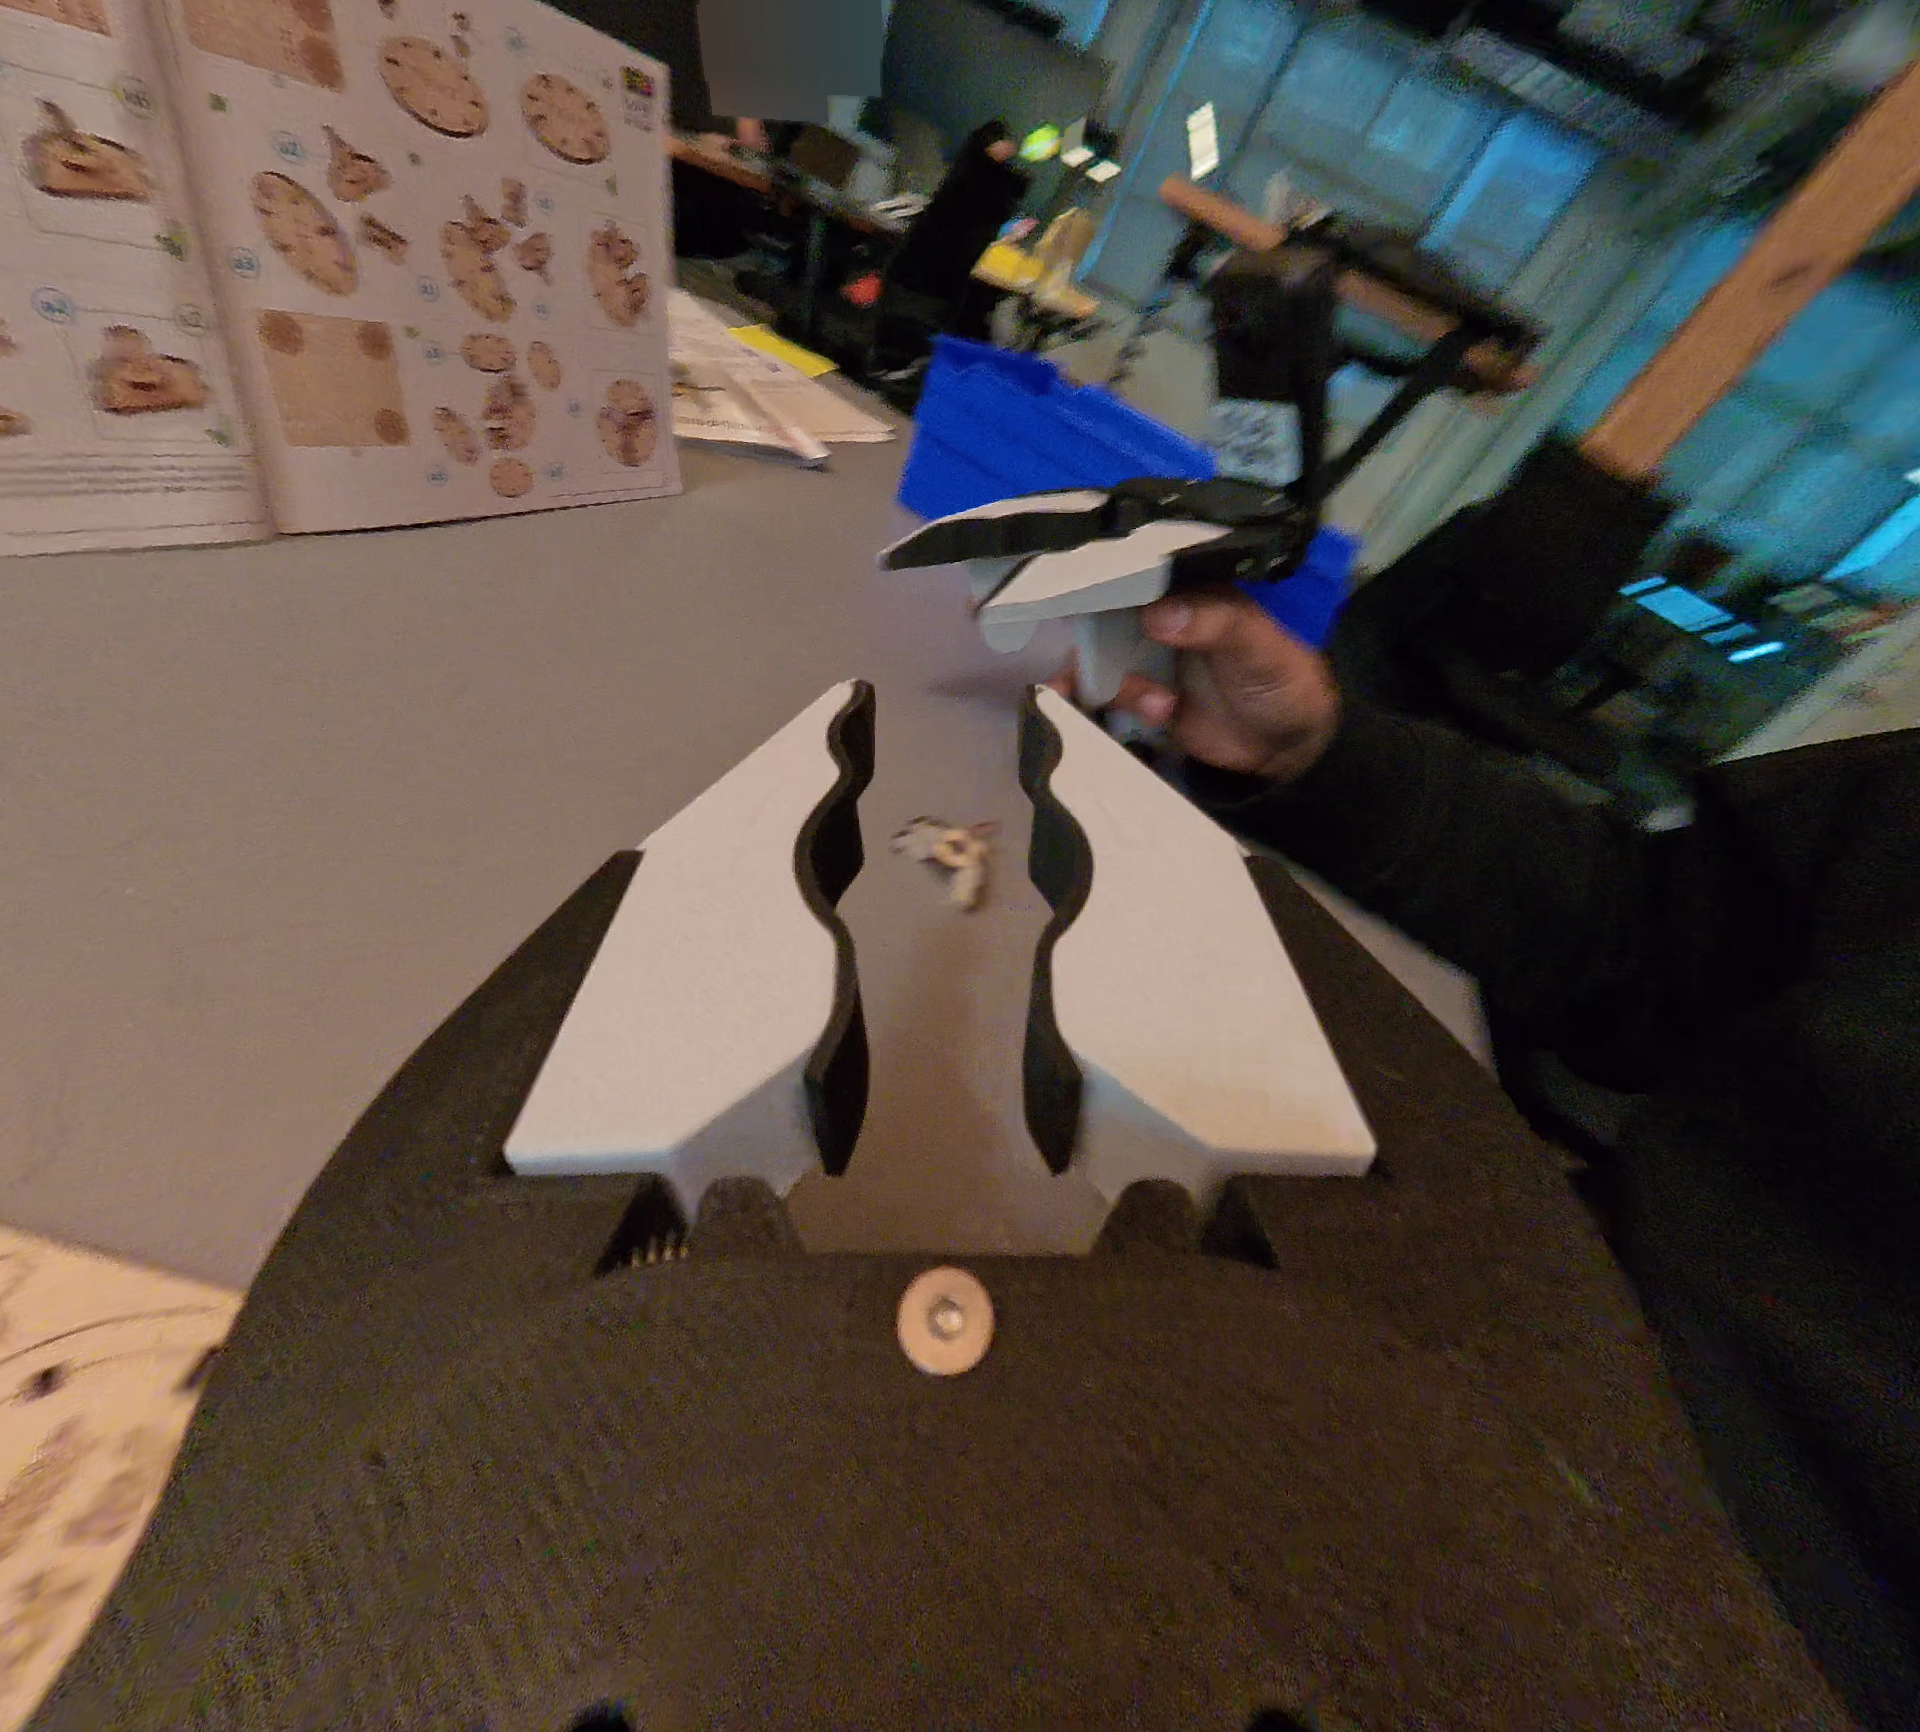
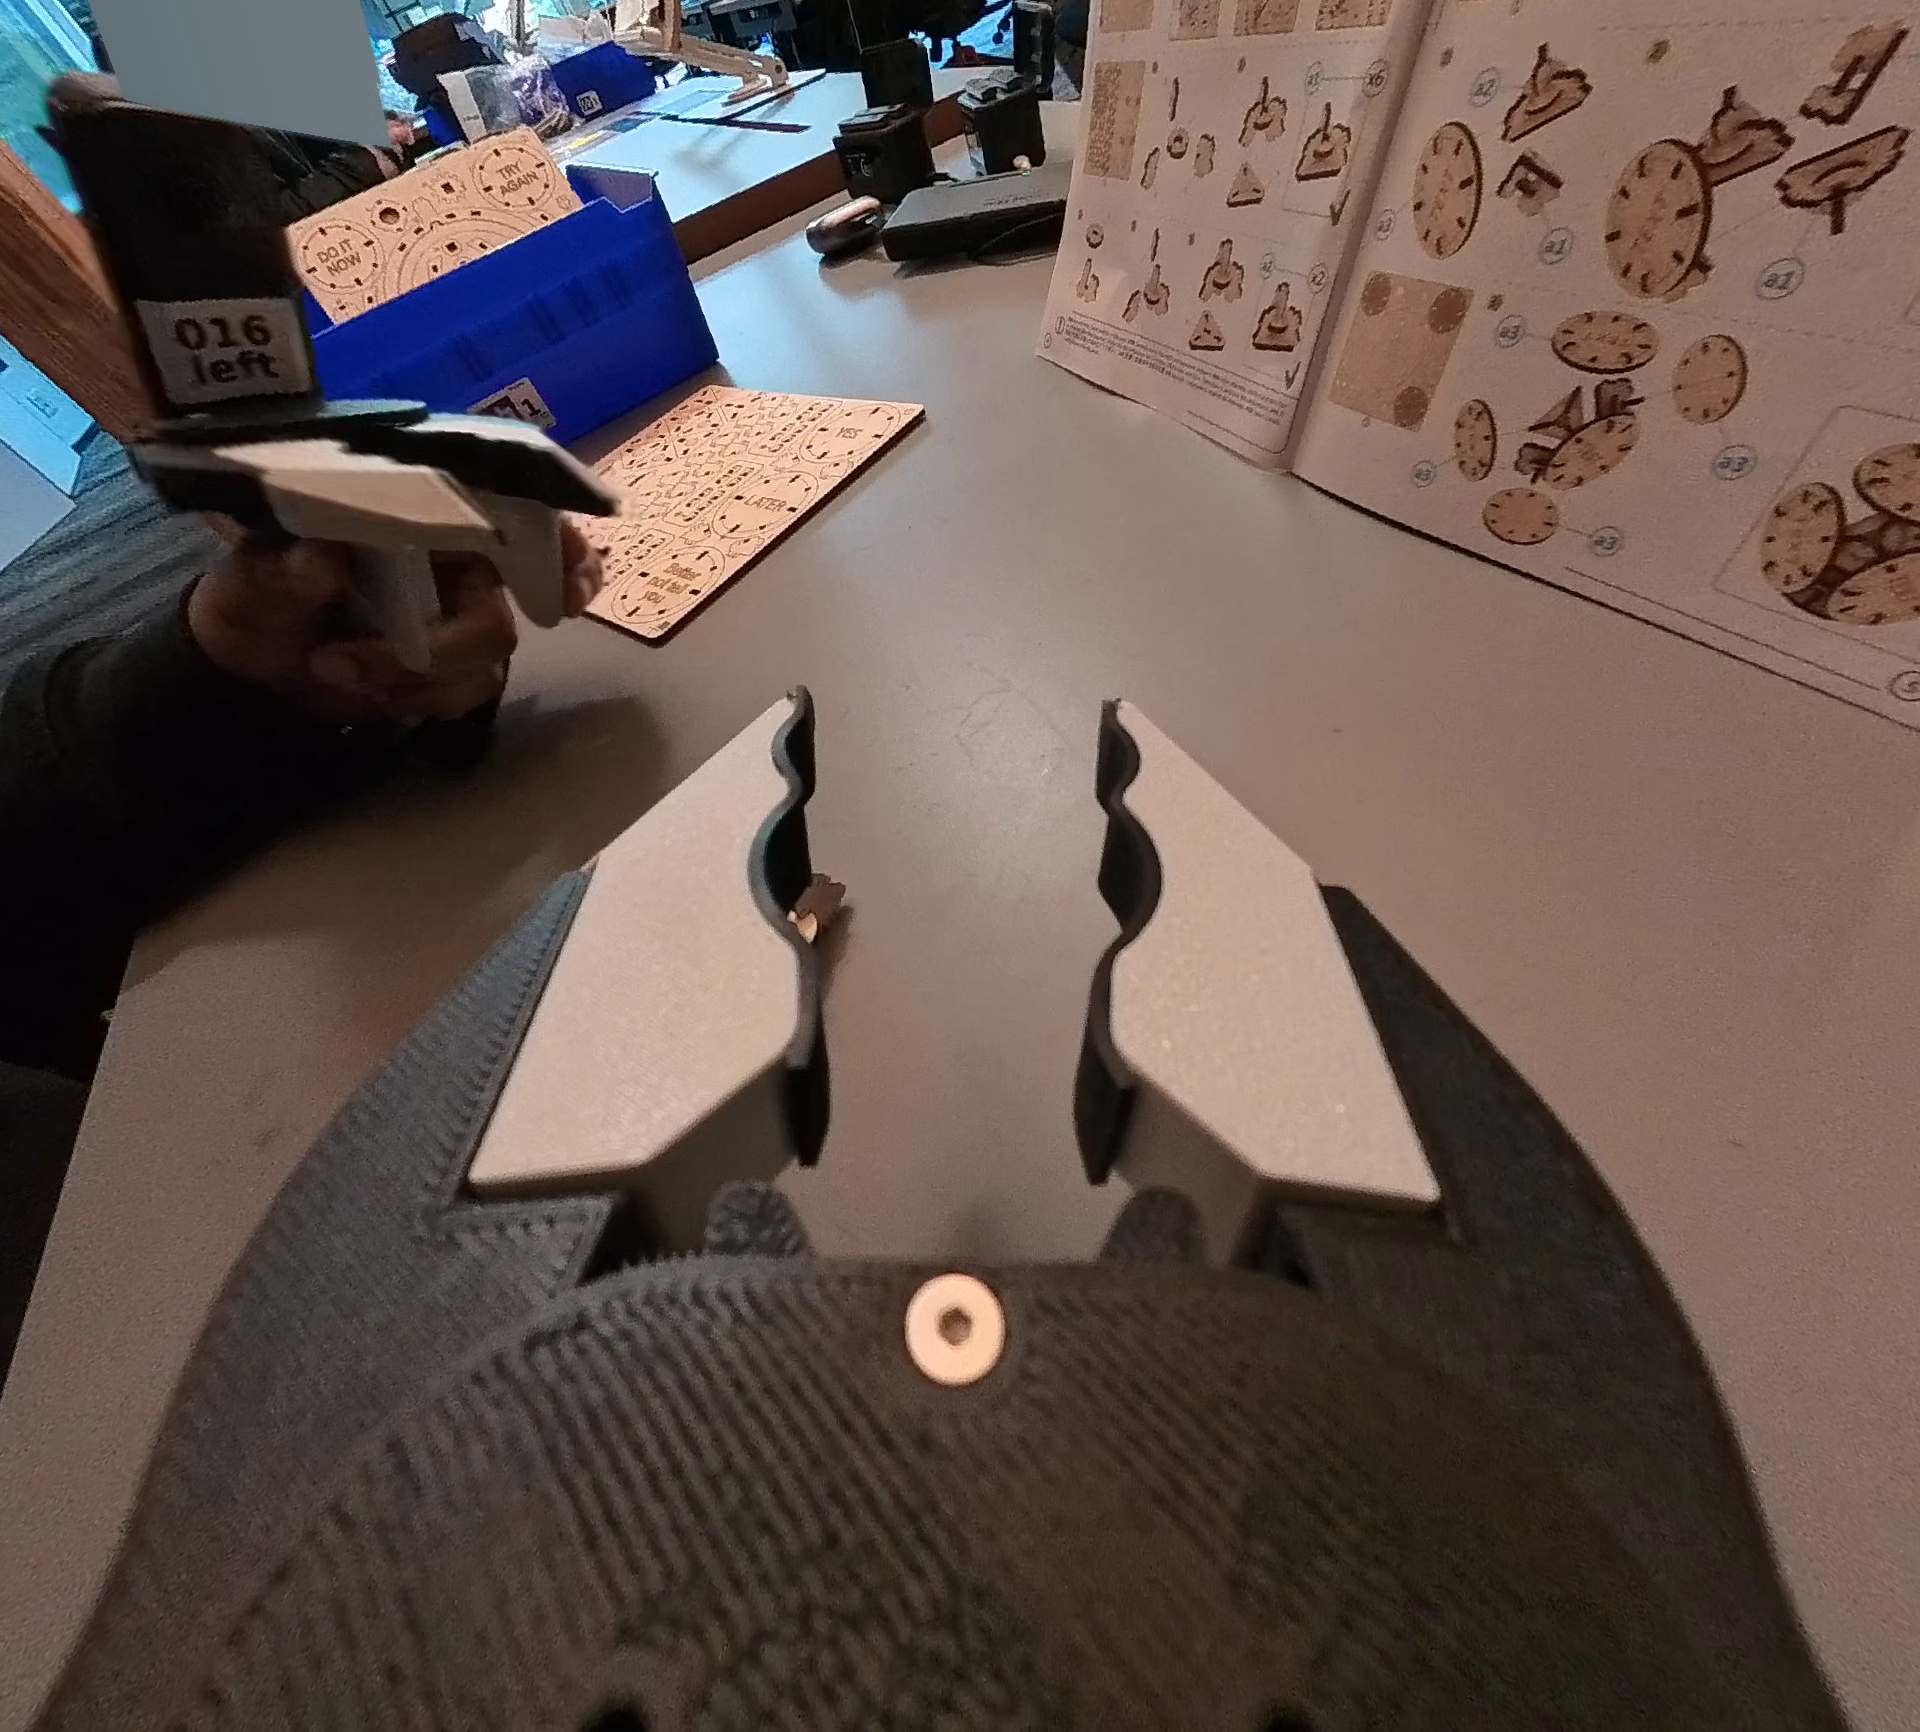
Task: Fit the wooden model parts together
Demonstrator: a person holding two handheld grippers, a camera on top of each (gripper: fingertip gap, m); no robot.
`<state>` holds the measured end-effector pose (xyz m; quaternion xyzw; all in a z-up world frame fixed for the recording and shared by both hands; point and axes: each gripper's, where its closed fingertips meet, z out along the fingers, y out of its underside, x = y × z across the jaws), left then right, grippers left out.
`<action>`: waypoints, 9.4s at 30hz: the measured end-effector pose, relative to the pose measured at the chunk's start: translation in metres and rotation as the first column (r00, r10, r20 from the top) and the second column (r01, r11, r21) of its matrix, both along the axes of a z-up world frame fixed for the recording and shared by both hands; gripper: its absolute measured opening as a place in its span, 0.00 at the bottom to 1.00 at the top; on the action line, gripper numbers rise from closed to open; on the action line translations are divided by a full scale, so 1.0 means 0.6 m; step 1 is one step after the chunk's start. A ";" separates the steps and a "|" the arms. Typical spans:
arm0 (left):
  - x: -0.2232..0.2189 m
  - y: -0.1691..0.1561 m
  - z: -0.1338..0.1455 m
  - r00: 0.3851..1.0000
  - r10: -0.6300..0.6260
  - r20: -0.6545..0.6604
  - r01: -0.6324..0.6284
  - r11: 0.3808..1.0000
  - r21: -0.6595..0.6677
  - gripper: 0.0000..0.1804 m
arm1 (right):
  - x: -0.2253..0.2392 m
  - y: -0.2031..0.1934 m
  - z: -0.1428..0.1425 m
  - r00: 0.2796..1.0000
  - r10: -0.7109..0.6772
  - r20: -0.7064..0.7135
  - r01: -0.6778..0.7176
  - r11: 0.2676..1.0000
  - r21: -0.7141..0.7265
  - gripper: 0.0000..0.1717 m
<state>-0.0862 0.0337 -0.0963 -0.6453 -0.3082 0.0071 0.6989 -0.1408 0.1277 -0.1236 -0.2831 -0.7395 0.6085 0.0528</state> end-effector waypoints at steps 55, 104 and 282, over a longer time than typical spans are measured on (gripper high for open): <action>0.079 -0.347 -0.106 0.686 0.724 -0.072 -0.624 0.534 -0.571 0.24 | 0.199 -0.285 0.012 0.867 0.325 -0.378 -0.250 0.939 0.235 0.32; 0.064 -0.319 -0.159 0.761 0.640 0.106 -0.420 0.610 -0.671 0.29 | 0.173 -0.280 -0.097 0.926 0.375 0.040 -0.359 0.847 0.392 0.31; 0.242 -0.233 -0.063 0.866 0.238 0.441 -0.367 0.900 0.235 0.06 | 0.348 -0.377 -0.019 0.456 0.431 -0.779 0.028 0.868 0.496 0.06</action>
